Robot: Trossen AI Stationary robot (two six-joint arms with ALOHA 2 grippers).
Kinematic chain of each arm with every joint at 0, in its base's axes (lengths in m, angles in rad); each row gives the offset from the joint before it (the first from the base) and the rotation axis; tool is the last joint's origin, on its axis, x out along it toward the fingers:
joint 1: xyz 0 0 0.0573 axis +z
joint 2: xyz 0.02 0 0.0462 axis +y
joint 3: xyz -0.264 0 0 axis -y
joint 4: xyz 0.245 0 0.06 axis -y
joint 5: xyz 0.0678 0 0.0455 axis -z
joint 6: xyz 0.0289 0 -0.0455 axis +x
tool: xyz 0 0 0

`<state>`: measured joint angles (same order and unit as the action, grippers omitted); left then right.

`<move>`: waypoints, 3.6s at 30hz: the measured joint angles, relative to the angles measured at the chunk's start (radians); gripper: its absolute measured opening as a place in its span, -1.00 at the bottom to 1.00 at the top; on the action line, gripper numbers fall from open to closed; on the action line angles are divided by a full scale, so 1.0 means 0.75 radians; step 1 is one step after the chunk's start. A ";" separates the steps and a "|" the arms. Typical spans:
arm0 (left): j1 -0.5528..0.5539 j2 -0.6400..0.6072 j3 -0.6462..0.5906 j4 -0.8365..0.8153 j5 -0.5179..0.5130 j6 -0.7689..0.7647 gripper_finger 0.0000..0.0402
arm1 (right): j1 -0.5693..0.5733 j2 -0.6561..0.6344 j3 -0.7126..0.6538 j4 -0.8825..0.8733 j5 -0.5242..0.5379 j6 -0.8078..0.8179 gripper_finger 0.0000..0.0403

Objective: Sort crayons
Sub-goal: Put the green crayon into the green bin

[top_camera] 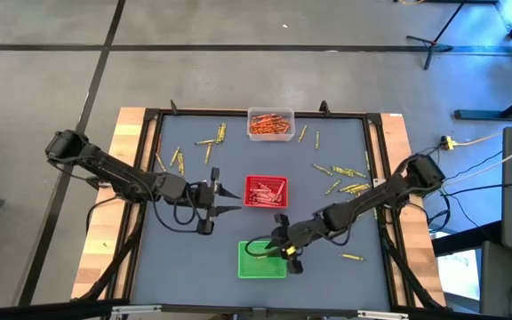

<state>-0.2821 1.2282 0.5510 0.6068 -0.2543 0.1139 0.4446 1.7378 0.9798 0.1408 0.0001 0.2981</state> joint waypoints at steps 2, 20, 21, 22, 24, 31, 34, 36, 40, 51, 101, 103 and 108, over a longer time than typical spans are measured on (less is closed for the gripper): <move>0.000 0.000 0.000 0.000 0.000 0.000 -0.46 | 0.000 -0.056 0.000 -0.073 -0.007 -0.025 -0.33; 0.000 -0.001 0.000 0.000 0.000 -0.002 -0.46 | -0.265 -0.694 0.003 -1.137 0.470 -0.008 -0.23; 0.000 -0.001 0.000 0.002 0.000 -0.001 -0.46 | -0.314 -0.696 0.003 -1.185 0.465 -0.014 -0.23; 0.000 -0.001 0.000 0.005 0.000 -0.002 -0.46 | -0.366 -0.696 0.003 -1.225 0.461 -0.020 -0.23; 0.000 -0.001 0.000 0.007 0.000 -0.003 -0.46 | -0.470 -0.693 0.002 -1.288 0.439 -0.047 -0.23; 0.000 -0.001 -0.001 0.008 0.001 -0.010 -0.46 | -0.811 -0.673 -0.015 -1.325 0.303 -0.182 -0.23; 0.000 -0.001 0.000 0.009 0.001 -0.011 -0.46 | -0.930 -0.673 -0.078 -1.263 0.233 -0.243 -0.23; 0.000 -0.001 -0.001 0.009 0.001 -0.011 -0.46 | -1.006 -0.673 -0.131 -1.210 0.179 -0.280 -0.23; 0.000 -0.001 -0.001 0.009 0.001 -0.011 -0.46 | -1.139 -0.672 -0.223 -1.133 0.113 -0.329 -0.23; 0.000 -0.001 -0.001 0.012 0.001 -0.012 -0.46 | -1.340 -0.536 -0.317 -1.047 -0.056 -0.343 -0.23; 0.000 -0.001 -0.001 0.019 0.001 -0.005 -0.46 | -0.684 -0.412 0.032 -0.991 -0.143 -0.279 -0.87; 0.000 -0.001 -0.001 0.019 0.000 -0.004 -0.46 | -0.610 -0.412 0.048 -0.903 -0.159 -0.263 -0.87; 0.000 -0.001 -0.001 0.019 -0.004 -0.004 -0.46 | -0.445 -0.412 0.054 -0.689 -0.168 -0.230 -0.86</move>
<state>-0.2821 1.2278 0.5507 0.6212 -0.2572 0.1109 0.1106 1.4290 1.0206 -0.3757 -0.1261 0.1259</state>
